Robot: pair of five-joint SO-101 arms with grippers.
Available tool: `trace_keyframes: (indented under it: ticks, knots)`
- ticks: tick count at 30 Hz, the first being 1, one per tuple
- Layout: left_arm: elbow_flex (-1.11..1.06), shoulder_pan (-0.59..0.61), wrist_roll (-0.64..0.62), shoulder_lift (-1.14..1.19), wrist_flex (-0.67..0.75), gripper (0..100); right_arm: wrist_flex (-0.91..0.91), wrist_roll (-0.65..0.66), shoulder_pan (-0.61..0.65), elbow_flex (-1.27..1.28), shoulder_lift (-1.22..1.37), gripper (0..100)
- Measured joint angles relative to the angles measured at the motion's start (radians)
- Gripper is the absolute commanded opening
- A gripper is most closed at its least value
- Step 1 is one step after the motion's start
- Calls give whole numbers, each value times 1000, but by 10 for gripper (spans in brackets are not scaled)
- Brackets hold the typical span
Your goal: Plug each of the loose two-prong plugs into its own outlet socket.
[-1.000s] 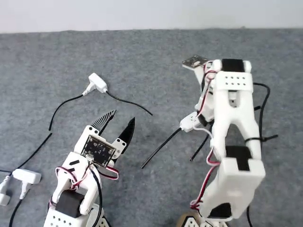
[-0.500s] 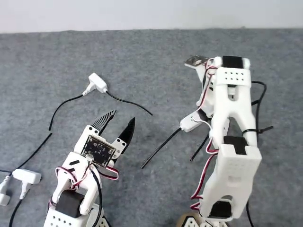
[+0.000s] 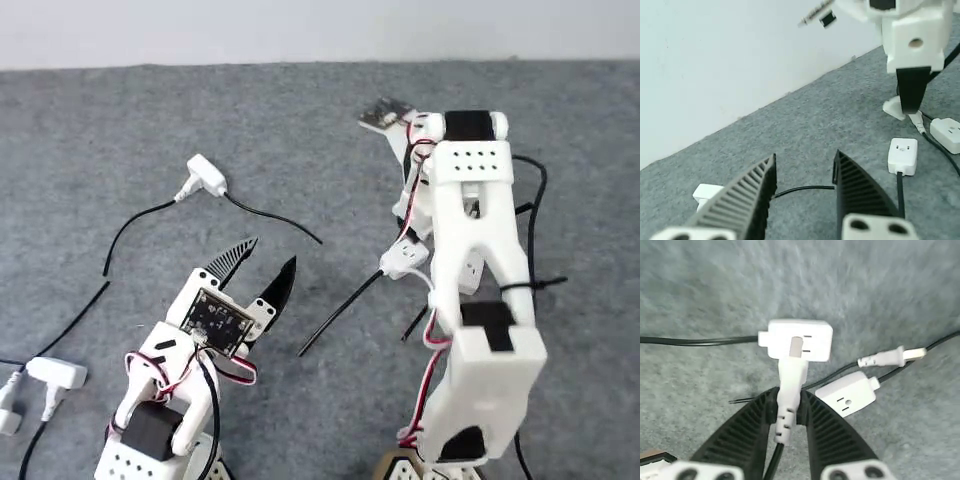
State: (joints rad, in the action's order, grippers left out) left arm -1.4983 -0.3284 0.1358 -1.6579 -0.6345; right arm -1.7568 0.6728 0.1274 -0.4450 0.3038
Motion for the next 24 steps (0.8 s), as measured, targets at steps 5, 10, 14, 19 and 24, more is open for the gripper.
trace_keyframes:
  ticks: [5, 10, 14, 19, 24]
  knots:
    - [0, 0, 0, 0, 0, 188, 0, -40, 158, 157, -206, 8]
    - [0, 0, 0, 0, 0, 188, 0, -89, 319, 321, -446, 8]
    - [0, 0, 0, 0, 0, 188, 0, -149, 454, 448, -614, 8]
    - [2, 0, 0, 0, 0, 188, 0, -204, 562, 514, -701, 8]
    - [2, 0, 0, 0, 0, 188, 0, -219, 569, 516, -709, 8]
